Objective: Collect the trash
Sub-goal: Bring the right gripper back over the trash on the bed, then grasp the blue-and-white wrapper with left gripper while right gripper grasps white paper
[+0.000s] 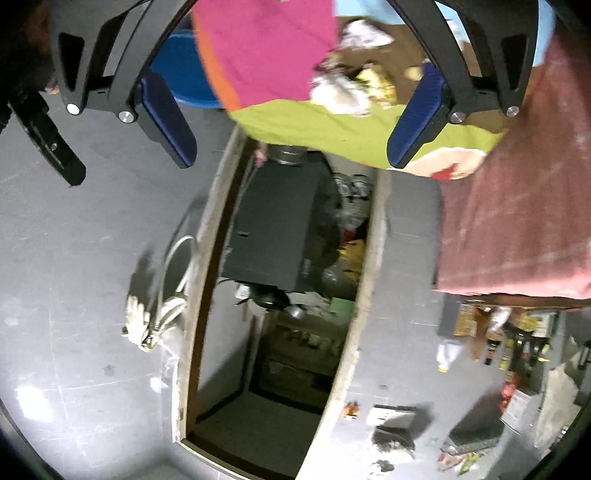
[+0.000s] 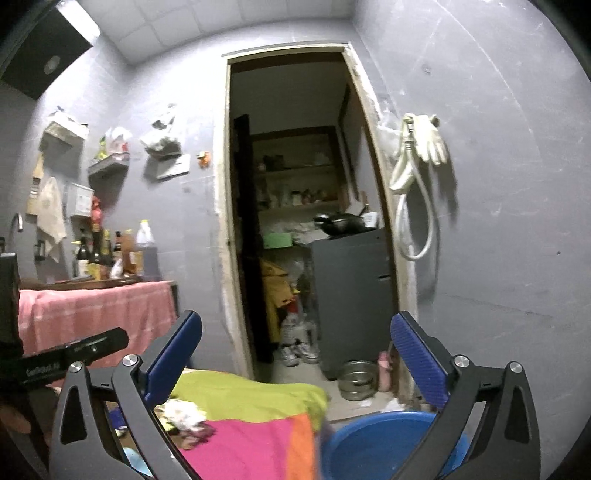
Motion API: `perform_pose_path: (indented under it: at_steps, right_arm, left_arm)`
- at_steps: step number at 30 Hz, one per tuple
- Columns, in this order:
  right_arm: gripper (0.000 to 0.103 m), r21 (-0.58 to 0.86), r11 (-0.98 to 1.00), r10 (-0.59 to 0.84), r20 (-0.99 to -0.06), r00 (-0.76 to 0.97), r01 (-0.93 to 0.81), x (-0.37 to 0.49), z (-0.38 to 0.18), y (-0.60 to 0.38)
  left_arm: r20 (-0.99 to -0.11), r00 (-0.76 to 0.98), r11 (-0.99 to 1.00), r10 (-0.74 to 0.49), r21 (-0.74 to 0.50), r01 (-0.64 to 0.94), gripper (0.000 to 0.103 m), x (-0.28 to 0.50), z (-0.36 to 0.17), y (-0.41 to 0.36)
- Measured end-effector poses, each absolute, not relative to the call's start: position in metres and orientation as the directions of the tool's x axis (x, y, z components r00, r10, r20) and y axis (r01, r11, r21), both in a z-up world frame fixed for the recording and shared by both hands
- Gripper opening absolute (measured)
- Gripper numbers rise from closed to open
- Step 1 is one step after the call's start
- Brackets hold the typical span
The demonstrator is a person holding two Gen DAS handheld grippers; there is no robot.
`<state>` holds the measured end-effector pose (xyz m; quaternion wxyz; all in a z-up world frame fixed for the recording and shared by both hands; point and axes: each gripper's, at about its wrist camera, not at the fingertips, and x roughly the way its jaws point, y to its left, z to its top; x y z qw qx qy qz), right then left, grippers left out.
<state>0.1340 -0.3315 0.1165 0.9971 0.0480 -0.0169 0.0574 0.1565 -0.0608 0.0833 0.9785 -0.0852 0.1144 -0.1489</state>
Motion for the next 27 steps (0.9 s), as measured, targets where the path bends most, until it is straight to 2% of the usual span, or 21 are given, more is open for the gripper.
perform_pose_path:
  at_steps: [9, 14, 21, 27]
  right_arm:
    - [0.103, 0.049, 0.975, 0.216, 0.037, 0.976, -0.217, 0.136, 0.089, -0.273]
    - [0.103, 0.034, 0.962, 0.270, 0.023, 0.963, -0.270, 0.144, 0.072, -0.251]
    - [0.103, 0.021, 0.946, 0.322, -0.163, 0.933, -0.323, 0.179, 0.045, -0.230]
    - [0.101, 0.035, 0.924, 0.372, -0.302, 0.877, -0.380, 0.203, 0.025, -0.215]
  left_arm:
    - [-0.225, 0.963, 0.981, -0.147, -0.159, 0.113, 0.101, 0.136, 0.045, 0.004]
    - [-0.264, 0.959, 0.988, -0.104, -0.136, 0.069, 0.101, 0.132, 0.021, 0.025]
    - [-0.416, 0.901, 0.982, -0.127, -0.182, 0.054, 0.101, 0.158, -0.009, 0.043]
    - [-0.506, 0.846, 0.973, -0.170, -0.222, 0.063, 0.100, 0.179, -0.027, 0.049]
